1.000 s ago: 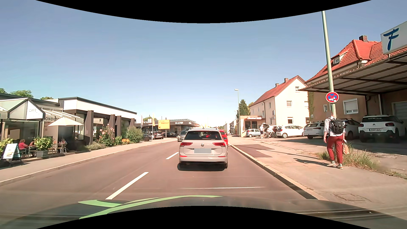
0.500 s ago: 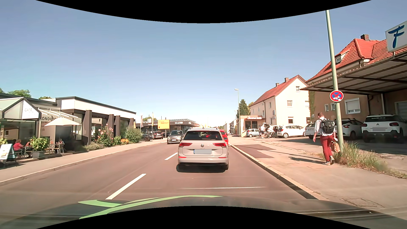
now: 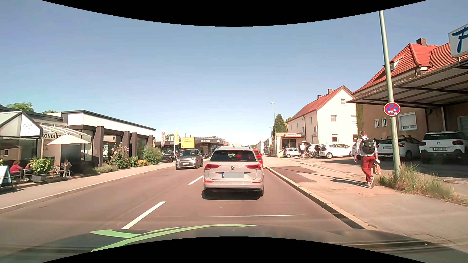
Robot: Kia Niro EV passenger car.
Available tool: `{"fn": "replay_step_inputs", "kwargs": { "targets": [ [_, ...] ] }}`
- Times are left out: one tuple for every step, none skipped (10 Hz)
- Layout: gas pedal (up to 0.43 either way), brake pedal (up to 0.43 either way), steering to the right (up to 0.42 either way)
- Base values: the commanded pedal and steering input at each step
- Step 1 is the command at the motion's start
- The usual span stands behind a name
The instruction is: Follow the waypoints while adhering to traffic rules and regulations
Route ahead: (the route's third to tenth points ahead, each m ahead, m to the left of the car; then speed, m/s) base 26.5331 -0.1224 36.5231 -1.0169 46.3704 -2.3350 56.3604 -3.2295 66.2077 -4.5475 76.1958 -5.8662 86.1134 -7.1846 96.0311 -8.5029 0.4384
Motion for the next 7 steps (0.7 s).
{"fn": "replay_step_inputs", "kwargs": {
  "targets": [
    [0.000,0.073,0.008],
    [0.000,0.073,0.008],
    [0.000,0.073,0.005],
    [0.000,0.073,0.003],
    [0.000,0.073,0.003],
    [0.000,0.073,0.003],
    [0.000,0.079,0.003]
  ]
}}
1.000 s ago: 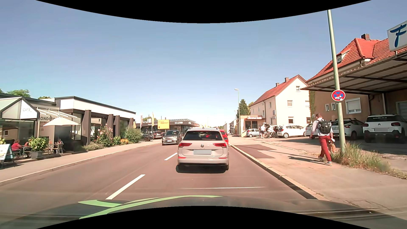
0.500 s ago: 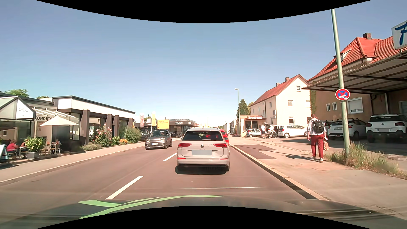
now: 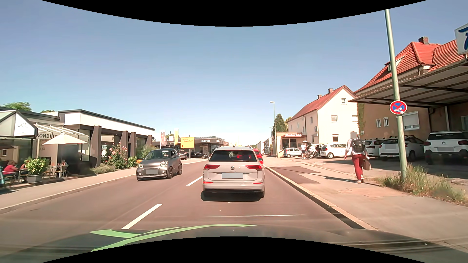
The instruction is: Follow the waypoints while adhering to traffic rules and regulations
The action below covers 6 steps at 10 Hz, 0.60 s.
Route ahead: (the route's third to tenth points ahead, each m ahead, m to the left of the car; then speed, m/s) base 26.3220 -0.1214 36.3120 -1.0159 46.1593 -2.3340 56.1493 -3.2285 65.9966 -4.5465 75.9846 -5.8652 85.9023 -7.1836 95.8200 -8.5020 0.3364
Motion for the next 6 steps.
{"fn": "replay_step_inputs", "kwargs": {
  "targets": [
    [0.000,0.079,0.003],
    [0.000,0.079,0.003],
    [0.000,0.085,0.003],
    [0.000,0.085,0.003],
    [0.000,0.085,0.003],
    [0.000,0.043,0.003]
  ]
}}
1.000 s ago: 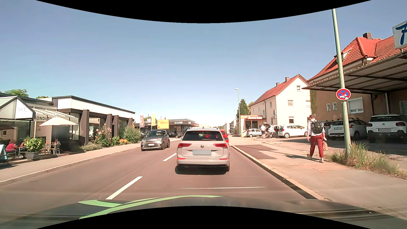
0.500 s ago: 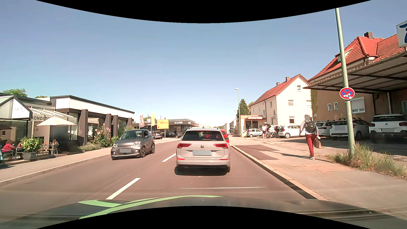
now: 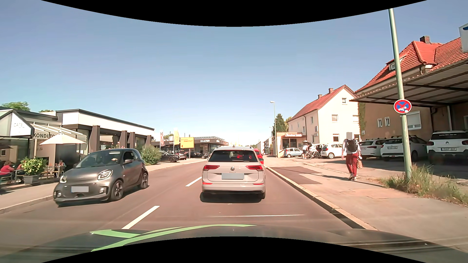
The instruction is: Follow the waypoints while adhering to traffic rules and regulations
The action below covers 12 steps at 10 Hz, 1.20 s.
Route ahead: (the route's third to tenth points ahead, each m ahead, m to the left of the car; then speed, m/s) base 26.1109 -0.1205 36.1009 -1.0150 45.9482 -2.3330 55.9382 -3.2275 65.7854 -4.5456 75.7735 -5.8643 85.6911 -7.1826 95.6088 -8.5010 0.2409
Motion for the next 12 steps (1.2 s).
{"fn": "replay_step_inputs", "kwargs": {
  "targets": [
    [0.000,0.000,0.004],
    [0.000,0.000,0.003],
    [0.000,0.000,0.004],
    [0.000,0.000,0.003],
    [0.000,0.000,0.003],
    [0.000,0.000,0.004],
    [0.000,0.006,0.004],
    [0.000,0.049,0.004],
    [0.000,0.073,0.004],
    [0.000,0.091,0.004],
    [0.000,0.098,0.006],
    [0.000,0.098,0.007]
  ]
}}
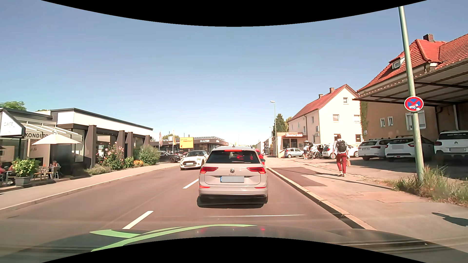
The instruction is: Follow the waypoints while adhering to traffic rules and regulations
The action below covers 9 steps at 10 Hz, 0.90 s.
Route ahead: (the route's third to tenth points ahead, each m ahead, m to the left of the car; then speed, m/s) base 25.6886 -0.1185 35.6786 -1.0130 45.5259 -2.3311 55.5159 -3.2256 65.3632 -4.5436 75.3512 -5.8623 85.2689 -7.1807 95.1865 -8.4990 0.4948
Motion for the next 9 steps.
{"fn": "replay_step_inputs", "kwargs": {
  "targets": [
    [0.000,0.104,0.009],
    [0.000,0.110,0.010],
    [0.000,0.116,0.011],
    [0.000,0.122,0.011],
    [0.000,0.122,0.011],
    [0.000,0.122,0.011],
    [0.000,0.122,0.011],
    [0.000,0.128,0.011],
    [0.000,0.128,0.011]
  ]
}}
